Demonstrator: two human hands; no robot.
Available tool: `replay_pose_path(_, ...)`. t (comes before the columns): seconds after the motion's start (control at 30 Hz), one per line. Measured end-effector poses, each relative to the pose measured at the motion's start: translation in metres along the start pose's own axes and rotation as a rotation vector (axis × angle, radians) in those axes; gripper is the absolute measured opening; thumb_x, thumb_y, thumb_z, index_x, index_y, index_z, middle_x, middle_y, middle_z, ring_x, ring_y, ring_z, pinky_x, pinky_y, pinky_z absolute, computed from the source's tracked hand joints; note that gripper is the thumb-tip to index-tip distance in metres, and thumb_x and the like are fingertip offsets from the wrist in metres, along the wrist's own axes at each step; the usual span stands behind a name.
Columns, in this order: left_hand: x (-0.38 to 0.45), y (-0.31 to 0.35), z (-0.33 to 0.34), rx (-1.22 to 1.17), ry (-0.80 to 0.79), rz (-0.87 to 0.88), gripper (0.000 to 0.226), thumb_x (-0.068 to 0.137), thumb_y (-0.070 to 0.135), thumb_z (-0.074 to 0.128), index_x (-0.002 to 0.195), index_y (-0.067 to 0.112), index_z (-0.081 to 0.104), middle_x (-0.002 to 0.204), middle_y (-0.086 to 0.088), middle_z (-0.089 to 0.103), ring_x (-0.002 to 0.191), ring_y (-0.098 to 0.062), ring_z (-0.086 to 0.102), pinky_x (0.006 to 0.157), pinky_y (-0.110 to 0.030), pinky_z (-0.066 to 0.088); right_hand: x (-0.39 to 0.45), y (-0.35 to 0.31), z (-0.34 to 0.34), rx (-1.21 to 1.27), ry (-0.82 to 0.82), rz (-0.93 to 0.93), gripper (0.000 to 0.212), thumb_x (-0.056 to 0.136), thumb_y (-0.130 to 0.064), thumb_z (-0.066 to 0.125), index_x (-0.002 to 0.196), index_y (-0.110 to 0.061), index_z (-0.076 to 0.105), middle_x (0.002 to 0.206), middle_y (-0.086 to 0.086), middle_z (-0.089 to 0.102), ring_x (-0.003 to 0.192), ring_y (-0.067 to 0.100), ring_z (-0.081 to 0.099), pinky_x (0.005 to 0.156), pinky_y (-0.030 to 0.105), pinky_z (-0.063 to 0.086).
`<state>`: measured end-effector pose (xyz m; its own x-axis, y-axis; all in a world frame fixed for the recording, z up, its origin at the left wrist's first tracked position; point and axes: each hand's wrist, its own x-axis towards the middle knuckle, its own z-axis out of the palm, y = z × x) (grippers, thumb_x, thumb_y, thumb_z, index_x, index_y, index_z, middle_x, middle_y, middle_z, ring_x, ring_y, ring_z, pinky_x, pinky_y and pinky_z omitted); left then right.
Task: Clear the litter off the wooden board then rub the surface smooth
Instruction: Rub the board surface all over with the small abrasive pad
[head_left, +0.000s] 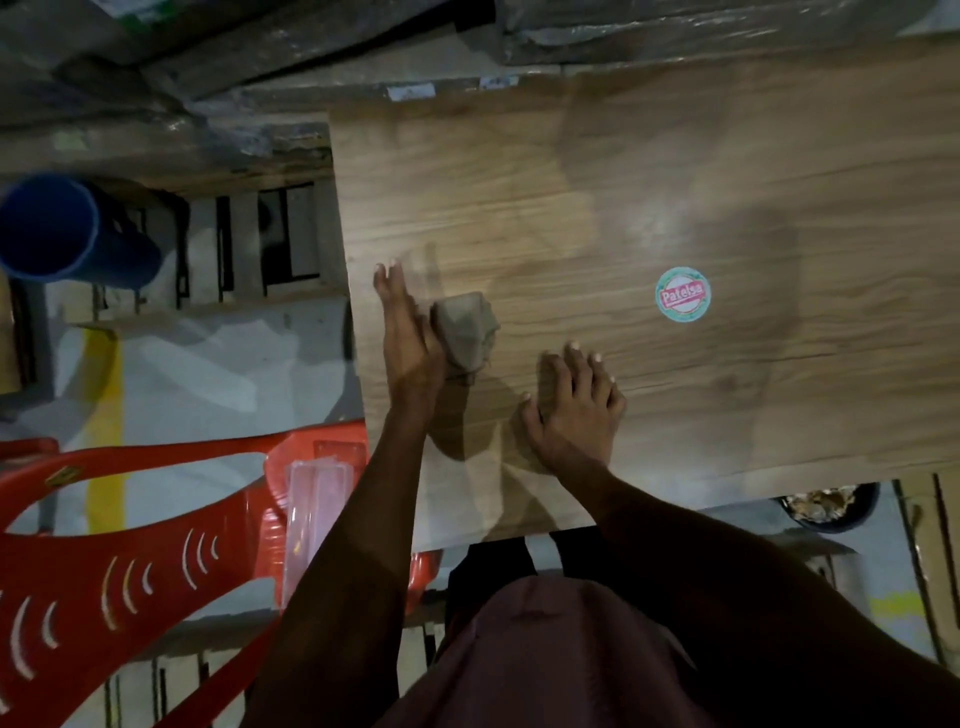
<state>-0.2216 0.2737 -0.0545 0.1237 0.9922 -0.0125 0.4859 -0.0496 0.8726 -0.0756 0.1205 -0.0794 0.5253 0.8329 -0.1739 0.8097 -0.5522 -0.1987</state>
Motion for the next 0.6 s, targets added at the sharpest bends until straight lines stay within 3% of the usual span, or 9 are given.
replay_pose_path(0.07,0.005,-0.014,-0.005,0.064,-0.015,-0.056,0.055,0.108,0.029,0.029,0.161,0.024,0.019,0.168,-0.009,0.023,0.155,-0.022,0.024,0.124,-0.035,0.029,0.016,-0.014,-0.007,-0.006,0.012,0.068,0.063,0.088,-0.057,0.046,0.138,-0.019,0.051,0.140,0.014,0.055,0.126,0.039,0.049,0.098,0.050,0.038)
replay_pose_path(0.13,0.005,-0.023,-0.008,0.180,-0.035,-0.078,0.054,0.107,0.037,0.032,0.160,0.028,0.021,0.168,-0.003,0.026,0.154,-0.022,0.028,0.120,-0.046,0.036,0.036,-0.033,-0.014,0.070,-0.015,0.026,0.062,0.095,-0.056,0.042,0.145,-0.020,0.044,0.144,0.016,0.049,0.127,0.040,0.047,0.101,0.052,0.039)
replay_pose_path(0.2,0.008,-0.028,-0.007,0.334,-0.050,-0.039,0.055,0.109,0.025,0.042,0.160,0.022,0.024,0.169,-0.006,0.022,0.157,-0.024,0.017,0.119,-0.050,0.036,0.053,-0.057,-0.017,0.138,-0.091,-0.184,0.061,0.100,-0.056,0.040,0.153,-0.026,0.034,0.158,0.013,0.035,0.140,0.038,0.036,0.109,0.056,0.034)
replay_pose_path(0.27,0.016,-0.032,-0.008,0.433,-0.085,0.010,0.065,0.102,-0.001,0.047,0.161,0.011,0.022,0.169,-0.016,0.016,0.157,-0.032,0.008,0.122,-0.053,0.030,0.066,-0.081,-0.014,0.105,-0.155,-0.421,0.057,0.102,-0.053,0.036,0.154,-0.031,0.032,0.164,0.007,0.027,0.145,0.035,0.029,0.111,0.058,0.033)
replay_pose_path(0.3,0.019,-0.033,-0.009,0.451,-0.082,-0.005,0.069,0.097,-0.006,0.047,0.160,0.007,0.021,0.168,-0.019,0.016,0.157,-0.035,0.007,0.124,-0.053,0.026,0.072,-0.091,-0.011,0.085,-0.186,-0.453,0.055,0.103,-0.051,0.034,0.155,-0.033,0.030,0.167,0.004,0.023,0.147,0.033,0.025,0.111,0.059,0.031)
replay_pose_path(0.4,0.026,-0.036,-0.009,0.539,-0.061,-0.055,0.065,0.097,0.012,0.045,0.159,0.004,0.025,0.167,-0.019,0.020,0.157,-0.034,0.007,0.126,-0.050,0.018,0.090,-0.109,-0.005,0.091,-0.180,-0.296,0.055,0.106,-0.044,0.035,0.159,-0.038,0.022,0.172,0.000,0.009,0.153,0.033,0.015,0.112,0.059,0.027)
replay_pose_path(0.5,0.026,-0.030,-0.004,0.553,-0.025,-0.119,0.059,0.102,0.017,0.040,0.158,0.007,0.029,0.167,-0.015,0.022,0.158,-0.030,0.007,0.128,-0.046,0.013,0.115,-0.121,-0.006,0.094,-0.148,-0.191,0.065,0.103,-0.036,0.047,0.161,-0.044,0.018,0.173,0.002,-0.005,0.157,0.036,0.003,0.114,0.062,0.024)
replay_pose_path(0.6,0.024,-0.024,-0.006,0.562,-0.032,-0.136,0.057,0.107,0.030,0.034,0.160,0.010,0.025,0.170,-0.011,0.017,0.158,-0.025,0.004,0.129,-0.044,0.010,0.153,-0.137,-0.004,0.062,-0.067,-0.196,0.069,0.100,-0.029,0.052,0.161,-0.040,0.022,0.174,0.004,0.006,0.158,0.037,0.006,0.110,0.059,0.028)
